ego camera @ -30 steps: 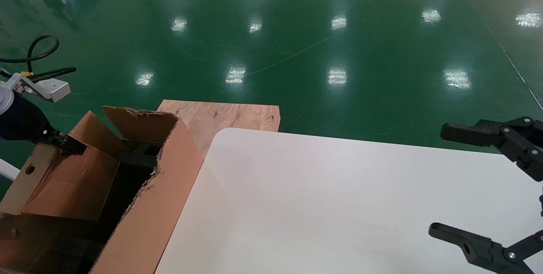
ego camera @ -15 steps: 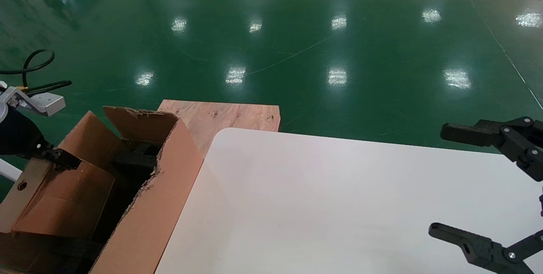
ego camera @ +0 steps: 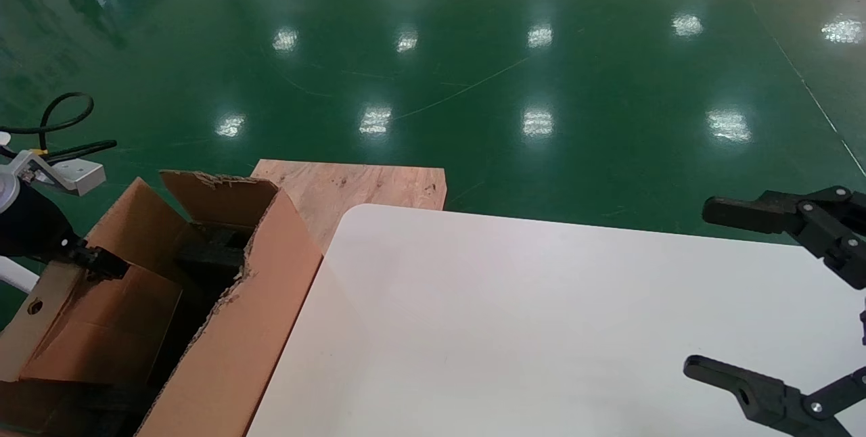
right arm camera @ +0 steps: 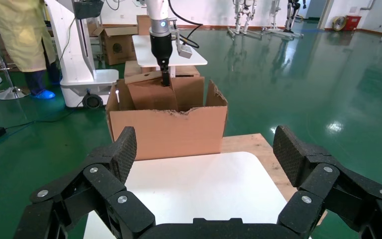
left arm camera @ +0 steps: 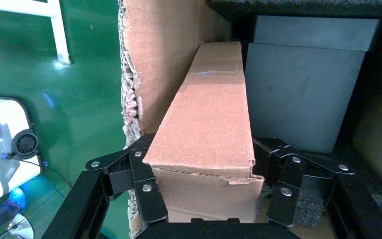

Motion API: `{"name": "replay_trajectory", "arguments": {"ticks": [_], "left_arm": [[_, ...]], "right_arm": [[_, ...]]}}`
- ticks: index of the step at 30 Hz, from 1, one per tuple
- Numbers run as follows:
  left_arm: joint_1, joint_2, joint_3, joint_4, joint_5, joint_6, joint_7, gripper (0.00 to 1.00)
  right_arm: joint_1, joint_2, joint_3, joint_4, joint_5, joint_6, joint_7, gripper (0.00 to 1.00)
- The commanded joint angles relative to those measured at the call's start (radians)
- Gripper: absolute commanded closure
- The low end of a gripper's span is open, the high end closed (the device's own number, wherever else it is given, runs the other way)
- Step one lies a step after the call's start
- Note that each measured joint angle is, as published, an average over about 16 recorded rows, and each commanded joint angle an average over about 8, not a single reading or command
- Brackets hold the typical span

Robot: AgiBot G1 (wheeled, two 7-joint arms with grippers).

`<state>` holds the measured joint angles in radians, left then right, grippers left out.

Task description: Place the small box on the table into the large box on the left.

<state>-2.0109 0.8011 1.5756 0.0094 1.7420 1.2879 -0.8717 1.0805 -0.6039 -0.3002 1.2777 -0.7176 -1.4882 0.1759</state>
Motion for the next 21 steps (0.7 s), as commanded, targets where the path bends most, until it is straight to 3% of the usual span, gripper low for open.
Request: {"name": "replay_trajectory", "arguments": {"ticks": [1, 2, 8, 10, 21], "left_arm": [[0.003, 0.000, 0.000, 0.000, 0.000, -0.001, -0.003, 0.98], [0.004, 0.000, 0.000, 0.000, 0.000, -0.001, -0.004, 0.90], [0.006, 0.000, -0.001, 0.000, -0.003, -0.002, -0.009, 0.15], [0.006, -0.001, -0.001, 0.000, -0.004, -0.002, -0.010, 0.00], [0.006, -0.001, -0.001, 0.000, 0.000, -0.001, -0.009, 0.00]], "right_arm": [[0.000, 0.000, 0.000, 0.000, 0.000, 0.000, 0.000, 0.00], [0.000, 0.000, 0.000, 0.000, 0.000, 0.000, 0.000, 0.00], [0.000, 0.000, 0.000, 0.000, 0.000, 0.000, 0.000, 0.00], [0.000, 0.000, 0.000, 0.000, 0.000, 0.000, 0.000, 0.00], [0.000, 0.000, 0.000, 0.000, 0.000, 0.000, 0.000, 0.00]]}}
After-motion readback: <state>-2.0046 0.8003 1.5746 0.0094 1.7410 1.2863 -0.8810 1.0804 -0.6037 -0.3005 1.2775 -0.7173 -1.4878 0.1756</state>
